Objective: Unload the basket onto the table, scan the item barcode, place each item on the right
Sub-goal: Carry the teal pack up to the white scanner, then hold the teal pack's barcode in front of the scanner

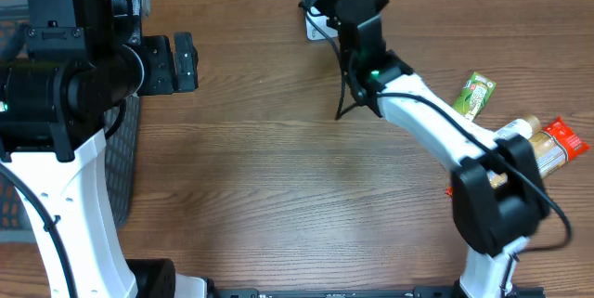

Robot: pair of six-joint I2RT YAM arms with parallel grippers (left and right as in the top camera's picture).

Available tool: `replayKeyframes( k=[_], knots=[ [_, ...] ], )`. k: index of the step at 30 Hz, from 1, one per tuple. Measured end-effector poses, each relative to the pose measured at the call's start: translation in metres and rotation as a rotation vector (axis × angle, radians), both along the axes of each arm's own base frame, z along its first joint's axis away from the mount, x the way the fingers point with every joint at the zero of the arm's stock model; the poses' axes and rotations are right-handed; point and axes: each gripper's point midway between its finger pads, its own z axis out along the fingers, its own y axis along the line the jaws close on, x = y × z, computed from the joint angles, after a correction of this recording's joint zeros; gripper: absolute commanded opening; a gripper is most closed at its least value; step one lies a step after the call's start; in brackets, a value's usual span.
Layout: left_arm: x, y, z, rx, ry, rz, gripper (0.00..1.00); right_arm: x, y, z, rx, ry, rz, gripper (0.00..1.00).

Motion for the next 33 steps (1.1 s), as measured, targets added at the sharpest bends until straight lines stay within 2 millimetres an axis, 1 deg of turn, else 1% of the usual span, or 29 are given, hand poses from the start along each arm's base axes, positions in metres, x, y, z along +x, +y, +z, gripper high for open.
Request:
replayKeyframes(
  k=[2, 4, 5, 6, 7, 9, 12, 14, 16, 19, 21, 26, 33],
  knots=[
    [0.0, 0.0, 0.0, 0.0, 0.001, 0.0, 1.0, 0.009, 0.003, -0.011, -0.094, -0.03, -0.001, 0.04],
    [0.0, 0.0, 0.0, 0.0, 0.001, 0.0, 0.99, 0.015, 0.005, -0.031, -0.185, -0.023, -0.006, 0.04],
    [0.0, 0.0, 0.0, 0.0, 0.001, 0.0, 1.0, 0.019, 0.006, -0.045, -0.237, -0.015, -0.007, 0.04],
    [0.0, 0.0, 0.0, 0.0, 0.0, 0.0, 1.0, 0.021, 0.006, -0.054, -0.266, -0.013, -0.01, 0.04],
    [0.0, 0.0, 0.0, 0.0, 0.002, 0.0, 1.0, 0.024, 0.006, -0.057, -0.277, -0.035, -0.017, 0.04],
    [0.0, 0.0, 0.0, 0.0, 0.001, 0.0, 1.0, 0.029, 0.007, -0.071, -0.316, -0.051, -0.02, 0.04],
    [0.0, 0.0, 0.0, 0.0, 0.001, 0.0, 1.0, 0.033, 0.005, -0.092, -0.38, -0.03, -0.021, 0.04],
    [0.0, 0.0, 0.0, 0.0, 0.001, 0.0, 1.0, 0.035, 0.003, -0.102, -0.414, -0.014, -0.021, 0.04],
    [0.0, 0.0, 0.0, 0.0, 0.001, 0.0, 1.0, 0.036, 0.0, -0.104, -0.426, -0.013, -0.025, 0.04],
    [0.0, 0.0, 0.0, 0.0, 0.001, 0.0, 1.0, 0.037, -0.001, -0.097, -0.425, -0.038, -0.031, 0.04],
    [0.0, 0.0, 0.0, 0.0, 0.001, 0.0, 1.0, 0.037, -0.001, -0.097, -0.428, -0.038, -0.031, 0.04],
    [0.0, 0.0, 0.0, 0.0, 0.001, 0.0, 1.0, 0.037, 0.001, -0.1, -0.44, -0.025, -0.02, 0.04],
    [0.0, 0.0, 0.0, 0.0, 0.001, 0.0, 1.0, 0.036, 0.001, -0.112, -0.467, 0.019, -0.005, 0.04]
  ],
)
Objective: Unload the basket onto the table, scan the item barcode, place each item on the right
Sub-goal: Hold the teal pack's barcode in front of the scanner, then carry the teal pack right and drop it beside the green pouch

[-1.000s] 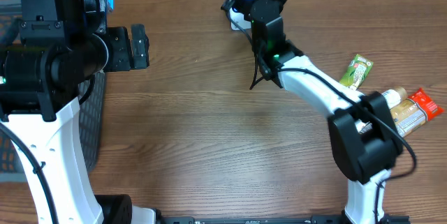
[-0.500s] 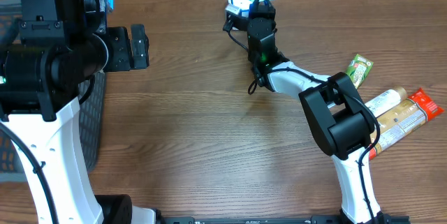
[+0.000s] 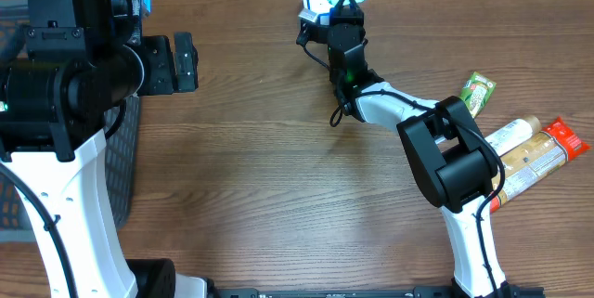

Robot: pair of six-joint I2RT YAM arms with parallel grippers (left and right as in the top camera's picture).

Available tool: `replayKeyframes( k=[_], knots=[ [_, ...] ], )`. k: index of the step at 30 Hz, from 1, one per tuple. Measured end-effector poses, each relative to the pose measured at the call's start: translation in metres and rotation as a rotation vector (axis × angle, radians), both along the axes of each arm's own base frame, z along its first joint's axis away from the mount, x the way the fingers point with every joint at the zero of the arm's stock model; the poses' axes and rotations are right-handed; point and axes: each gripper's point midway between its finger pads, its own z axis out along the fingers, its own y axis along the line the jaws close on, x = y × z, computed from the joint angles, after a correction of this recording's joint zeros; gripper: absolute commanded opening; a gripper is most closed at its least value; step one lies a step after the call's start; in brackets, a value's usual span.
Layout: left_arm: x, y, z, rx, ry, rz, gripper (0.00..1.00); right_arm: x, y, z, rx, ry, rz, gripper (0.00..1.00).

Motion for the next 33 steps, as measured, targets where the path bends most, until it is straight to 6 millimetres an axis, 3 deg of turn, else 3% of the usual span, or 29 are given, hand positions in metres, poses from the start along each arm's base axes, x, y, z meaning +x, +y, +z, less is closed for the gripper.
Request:
replayKeyframes(
  k=[15, 19, 22, 25, 29, 30, 33],
  knots=[
    [0.0, 0.0, 0.0, 0.0, 0.0, 0.0, 1.0, -0.001, 0.0, 0.0, 0.043, -0.004, -0.006, 0.04],
    [0.0, 0.0, 0.0, 0.0, 0.0, 0.0, 1.0, -0.004, -0.001, 0.01, 0.101, 0.007, -0.017, 0.04],
    [0.0, 0.0, 0.0, 0.0, 0.0, 0.0, 1.0, -0.015, -0.003, 0.041, 0.183, 0.016, -0.039, 0.04],
    [0.0, 0.0, 0.0, 0.0, 0.0, 0.0, 1.0, -0.038, -0.006, 0.088, 0.3, 0.045, -0.046, 0.04],
    [0.0, 0.0, 0.0, 0.0, 0.0, 0.0, 1.0, -0.084, -0.014, 0.147, 0.55, 0.1, -0.037, 0.04],
    [0.0, 0.0, 0.0, 0.0, 0.0, 0.0, 1.0, -0.107, -0.02, 0.164, 0.679, 0.149, -0.039, 0.04],
    [0.0, 0.0, 0.0, 0.0, 0.0, 0.0, 1.0, -0.149, -0.043, 0.187, 0.955, 0.231, -0.085, 0.04]
  ],
)
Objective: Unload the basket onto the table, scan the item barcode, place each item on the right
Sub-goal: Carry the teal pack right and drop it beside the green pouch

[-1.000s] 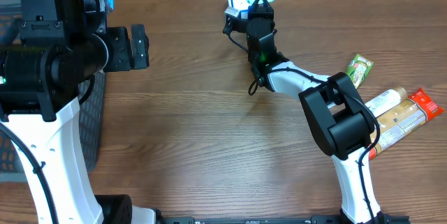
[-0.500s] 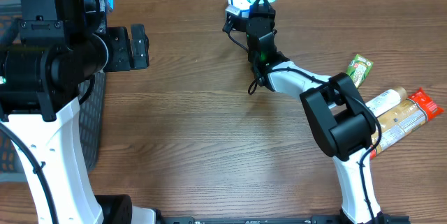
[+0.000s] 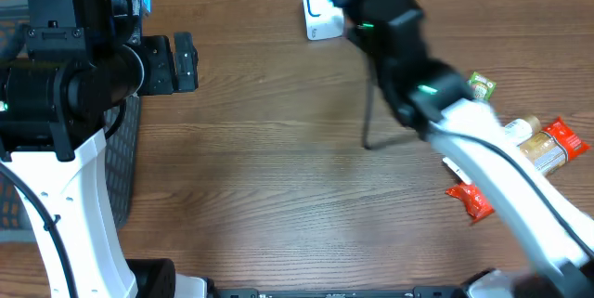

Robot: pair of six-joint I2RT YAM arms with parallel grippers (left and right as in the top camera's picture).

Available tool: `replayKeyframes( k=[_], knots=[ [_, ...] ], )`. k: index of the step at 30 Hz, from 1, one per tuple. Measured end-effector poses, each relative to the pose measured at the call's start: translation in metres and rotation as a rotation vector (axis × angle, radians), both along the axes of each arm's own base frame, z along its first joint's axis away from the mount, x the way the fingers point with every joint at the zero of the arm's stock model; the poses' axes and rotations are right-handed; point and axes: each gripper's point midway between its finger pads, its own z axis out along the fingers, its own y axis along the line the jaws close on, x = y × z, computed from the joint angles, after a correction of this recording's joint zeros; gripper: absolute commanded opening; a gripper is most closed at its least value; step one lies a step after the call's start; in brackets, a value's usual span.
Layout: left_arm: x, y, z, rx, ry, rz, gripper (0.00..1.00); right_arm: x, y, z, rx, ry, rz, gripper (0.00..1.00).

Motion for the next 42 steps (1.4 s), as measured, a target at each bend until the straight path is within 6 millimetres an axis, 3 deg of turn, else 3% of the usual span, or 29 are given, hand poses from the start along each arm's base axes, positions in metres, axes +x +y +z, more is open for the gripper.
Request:
replayKeyframes(
  k=[4, 9, 12, 16, 24, 25, 27, 30, 34, 42],
  knots=[
    [0.0, 0.0, 0.0, 0.0, 0.0, 0.0, 1.0, -0.052, -0.065, -0.002, 0.385, 0.185, -0.222, 0.04],
    [0.0, 0.0, 0.0, 0.0, -0.001, 0.0, 1.0, -0.099, -0.161, -0.046, 0.661, 0.355, -0.701, 0.04],
    [0.0, 0.0, 0.0, -0.001, -0.001, 0.0, 1.0, -0.109, -0.202, -0.073, 0.764, 0.36, -0.925, 0.04],
    [0.0, 0.0, 0.0, 0.0, 0.0, 0.0, 1.0, -0.116, -0.239, -0.121, 0.866, 0.34, -1.13, 0.04],
    [0.0, 0.0, 0.0, -0.001, 0.0, 0.0, 1.0, -0.112, -0.251, -0.205, 0.967, 0.312, -1.252, 0.04],
    [0.0, 0.0, 0.0, 0.0, 0.0, 0.0, 0.99, -0.113, -0.251, -0.212, 0.968, 0.324, -1.265, 0.07],
    [0.0, 0.0, 0.0, 0.0, 0.0, 0.0, 1.0, -0.114, -0.25, -0.222, 0.966, 0.341, -1.285, 0.24],
    [0.0, 0.0, 0.0, -0.001, 0.0, 0.0, 1.0, -0.108, -0.251, -0.22, 0.995, 0.314, -1.284, 0.43],
    [0.0, 0.0, 0.0, 0.0, 0.0, 0.0, 1.0, -0.103, -0.249, -0.218, 1.015, 0.306, -1.266, 0.46],
    [0.0, 0.0, 0.0, 0.0, -0.001, 0.0, 1.0, -0.098, -0.214, -0.221, 1.017, 0.499, -1.05, 0.59]
  ],
)
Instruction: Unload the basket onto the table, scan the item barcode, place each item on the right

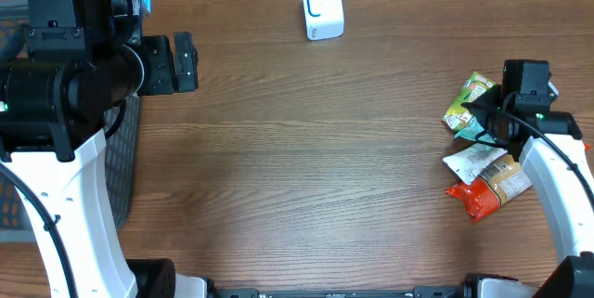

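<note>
The white barcode scanner [322, 7] with a blue-outlined face stands at the table's far edge. My right gripper [480, 123] is low at the right side, its fingertips in among a pile of packets. A white packet [473, 160] with a teal end lies right below the fingers. A green packet [468, 97] lies just above them. The overhead view does not show whether the jaws are open or touch the white packet. My left gripper [186, 61] hangs at the far left, well away from the scanner, with nothing visible in it.
A red packet [471, 201] and a brown jar [507, 179] lie in the same pile under the right arm. A dark wire basket [121, 163] stands at the left edge, behind the left arm.
My right gripper was up beside the scanner with a teal-and-white item. Now it is down at the pile on the right, and a white packet lies there. The left arm has not moved.
My right gripper held a teal-and-white item against the scanner at the far edge through the three earlier moments, shifting slightly to the scanner's right by the last. Now the arm is back at the right-hand pile, where a white packet lies that was not there earlier.
</note>
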Robot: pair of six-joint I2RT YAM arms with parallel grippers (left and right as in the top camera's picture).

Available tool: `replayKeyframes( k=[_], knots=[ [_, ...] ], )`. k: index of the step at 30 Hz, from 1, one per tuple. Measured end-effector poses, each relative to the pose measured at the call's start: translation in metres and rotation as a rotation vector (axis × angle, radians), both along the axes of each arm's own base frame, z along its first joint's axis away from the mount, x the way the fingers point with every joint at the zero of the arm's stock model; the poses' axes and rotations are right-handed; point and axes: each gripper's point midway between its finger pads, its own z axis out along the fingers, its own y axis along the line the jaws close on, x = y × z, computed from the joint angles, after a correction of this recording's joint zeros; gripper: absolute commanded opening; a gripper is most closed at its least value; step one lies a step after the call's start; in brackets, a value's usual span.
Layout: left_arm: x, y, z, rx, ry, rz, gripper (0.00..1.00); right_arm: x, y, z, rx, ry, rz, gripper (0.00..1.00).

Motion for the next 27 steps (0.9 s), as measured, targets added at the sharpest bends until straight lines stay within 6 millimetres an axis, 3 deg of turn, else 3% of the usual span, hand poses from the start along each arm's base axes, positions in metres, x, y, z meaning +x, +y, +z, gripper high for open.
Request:
replayKeyframes(
  k=[3, 5, 9, 11, 12, 13, 20, 27],
  knots=[
    [0.0, 0.0, 0.0, 0.0, 0.0, 0.0, 1.0, -0.001, 0.016, 0.014, 0.033, -0.022, 0.121, 0.64],
    [0.0, 0.0, 0.0, 0.0, 0.0, 0.0, 1.0, 0.001, 0.029, 0.038, 0.053, -0.074, 0.221, 0.67],
    [0.0, 0.0, 0.0, 0.0, 0.0, 0.0, 1.0, -0.006, 0.058, 0.102, 0.075, -0.22, 0.443, 0.8],
    [0.0, 0.0, 0.0, 0.0, 0.0, 0.0, 1.0, -0.026, 0.077, 0.141, 0.077, -0.301, 0.584, 0.87],
    [0.0, 0.0, 0.0, 0.0, 0.0, 0.0, 1.0, -0.04, 0.086, 0.158, 0.073, -0.338, 0.649, 0.96],
    [0.0, 0.0, 0.0, 0.0, 0.001, 0.0, 1.0, -0.049, 0.089, 0.164, 0.071, -0.352, 0.677, 1.0],
    [0.0, 0.0, 0.0, 0.0, 0.0, 0.0, 1.0, -0.108, 0.113, 0.193, 0.113, -0.433, 0.787, 1.0],
    [0.0, 0.0, 0.0, 0.0, 0.0, 0.0, 1.0, -0.123, 0.116, 0.192, 0.107, -0.424, 0.816, 1.0]
  ],
)
